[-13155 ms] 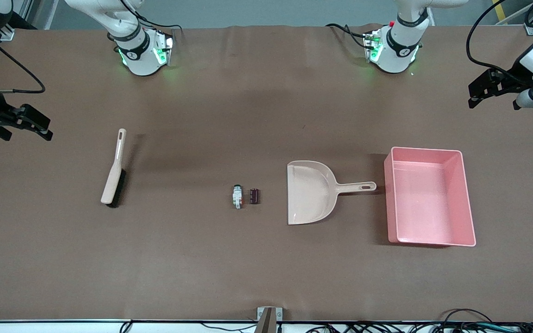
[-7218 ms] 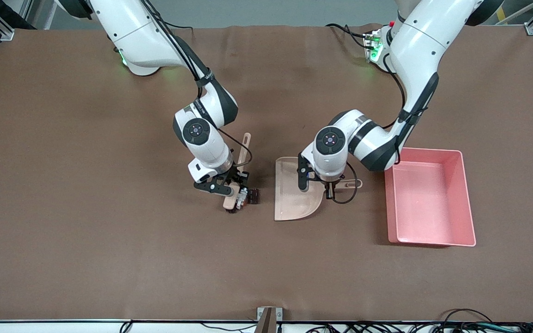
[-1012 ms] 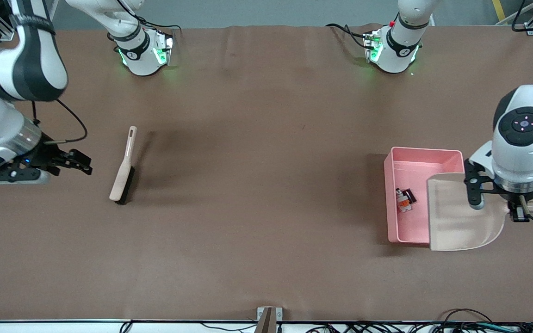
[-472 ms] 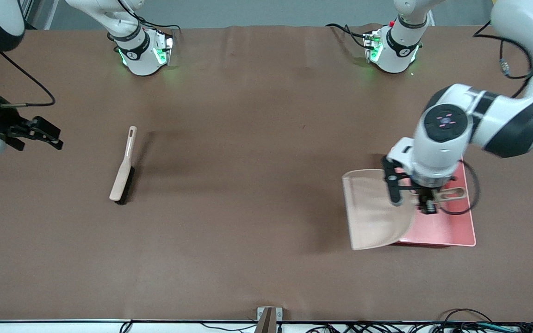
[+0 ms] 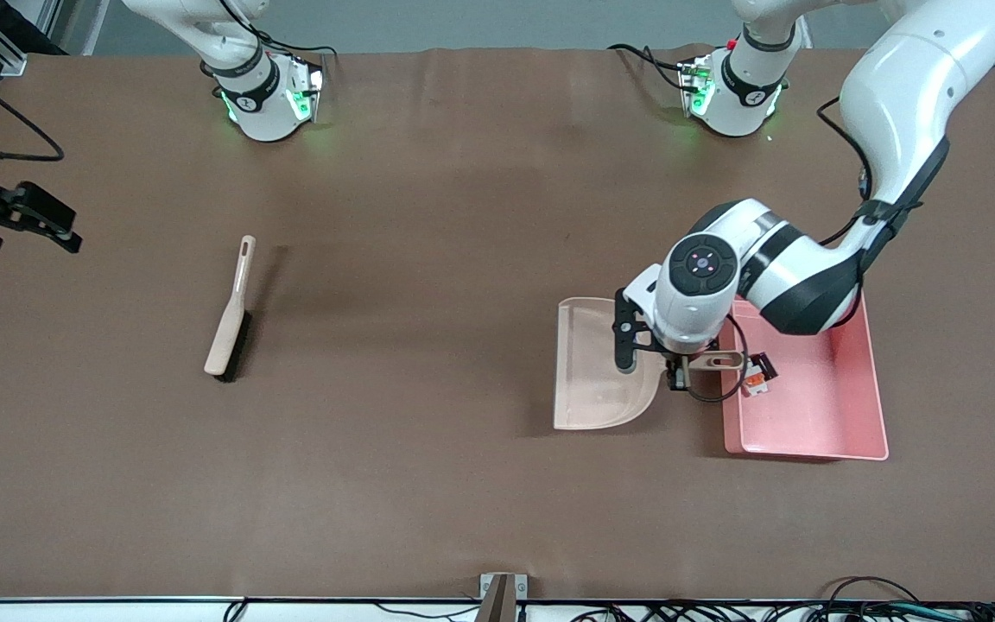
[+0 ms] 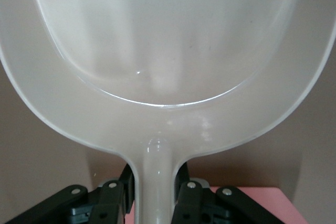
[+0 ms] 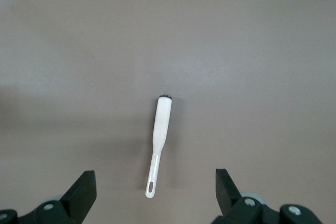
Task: Clean e-waste and dump in bin
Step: 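Carry the empty dustpan back over the table with the left gripper, then lower the dustpan onto the table with the left gripper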
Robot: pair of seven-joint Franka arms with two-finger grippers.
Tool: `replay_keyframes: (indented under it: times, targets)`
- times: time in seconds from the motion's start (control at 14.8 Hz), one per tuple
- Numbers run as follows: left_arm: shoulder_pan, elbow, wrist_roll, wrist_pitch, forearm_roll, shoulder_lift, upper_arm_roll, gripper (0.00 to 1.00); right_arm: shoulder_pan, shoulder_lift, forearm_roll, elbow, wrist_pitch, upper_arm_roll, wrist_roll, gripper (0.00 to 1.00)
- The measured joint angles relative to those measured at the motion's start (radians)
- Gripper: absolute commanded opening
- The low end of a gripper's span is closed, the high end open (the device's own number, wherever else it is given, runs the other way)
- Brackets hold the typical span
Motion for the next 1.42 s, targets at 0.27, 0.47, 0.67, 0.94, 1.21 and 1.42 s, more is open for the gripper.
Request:
replay_keyframes:
  times: [0.27,0.47,0.67,0.94,1.21,1.42]
  targets:
    - [-0.055,-0.008,-0.069,0.02,0.002,0.043,0.041,0.08,0.0,0.004,0.0,0.011,-0.005,0.003,0.002,1.0]
    - [-0.102,-0.026,-0.141,0.02,0.04,0.05,0.042,0.08,0.001,0.009,0.0,0.011,-0.005,0.007,0.003,1.0]
    - [-0.12,-0.046,-0.153,0.024,0.055,0.05,0.042,0.09,0.005,0.009,0.0,0.011,-0.005,0.014,0.003,1.0]
    - [-0.117,-0.067,-0.153,0.06,0.056,0.05,0.061,0.09,0.003,0.009,-0.001,0.011,-0.006,0.01,0.005,1.0]
    - [-0.116,-0.1,-0.181,0.111,0.056,0.051,0.084,0.09,0.001,0.011,-0.001,0.011,-0.006,0.006,0.006,1.0]
    - [-0.116,-0.107,-0.217,0.113,0.056,0.05,0.084,0.1,0.006,0.011,-0.001,0.012,-0.006,0.01,0.005,1.0]
